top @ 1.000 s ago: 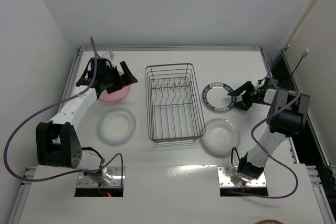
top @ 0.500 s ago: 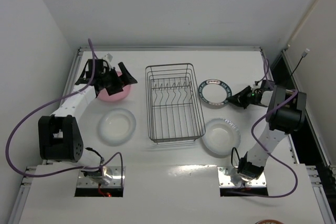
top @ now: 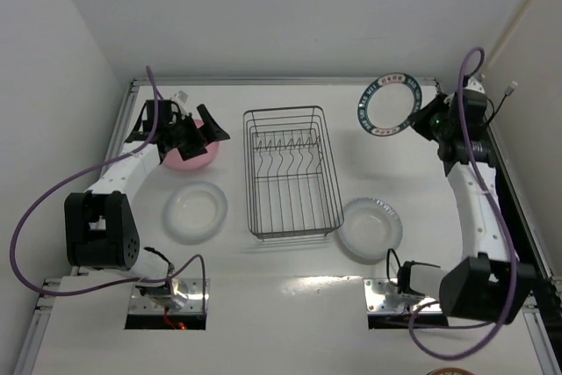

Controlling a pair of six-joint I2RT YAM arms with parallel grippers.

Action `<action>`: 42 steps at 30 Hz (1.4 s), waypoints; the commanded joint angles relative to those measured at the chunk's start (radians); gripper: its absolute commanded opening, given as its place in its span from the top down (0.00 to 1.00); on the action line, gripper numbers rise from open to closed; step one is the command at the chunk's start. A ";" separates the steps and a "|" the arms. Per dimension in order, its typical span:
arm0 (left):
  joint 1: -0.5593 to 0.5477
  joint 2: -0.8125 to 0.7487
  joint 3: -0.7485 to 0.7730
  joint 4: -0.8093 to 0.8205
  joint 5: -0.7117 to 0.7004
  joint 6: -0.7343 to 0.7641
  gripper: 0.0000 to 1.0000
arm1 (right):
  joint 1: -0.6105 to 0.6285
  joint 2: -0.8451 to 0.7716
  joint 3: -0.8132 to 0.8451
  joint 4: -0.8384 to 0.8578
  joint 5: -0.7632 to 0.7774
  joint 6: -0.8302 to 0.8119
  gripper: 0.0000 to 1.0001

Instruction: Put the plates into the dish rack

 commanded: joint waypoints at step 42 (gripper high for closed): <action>0.006 -0.025 -0.030 0.063 0.063 -0.010 0.00 | 0.957 0.418 0.477 -0.413 1.145 -0.019 1.00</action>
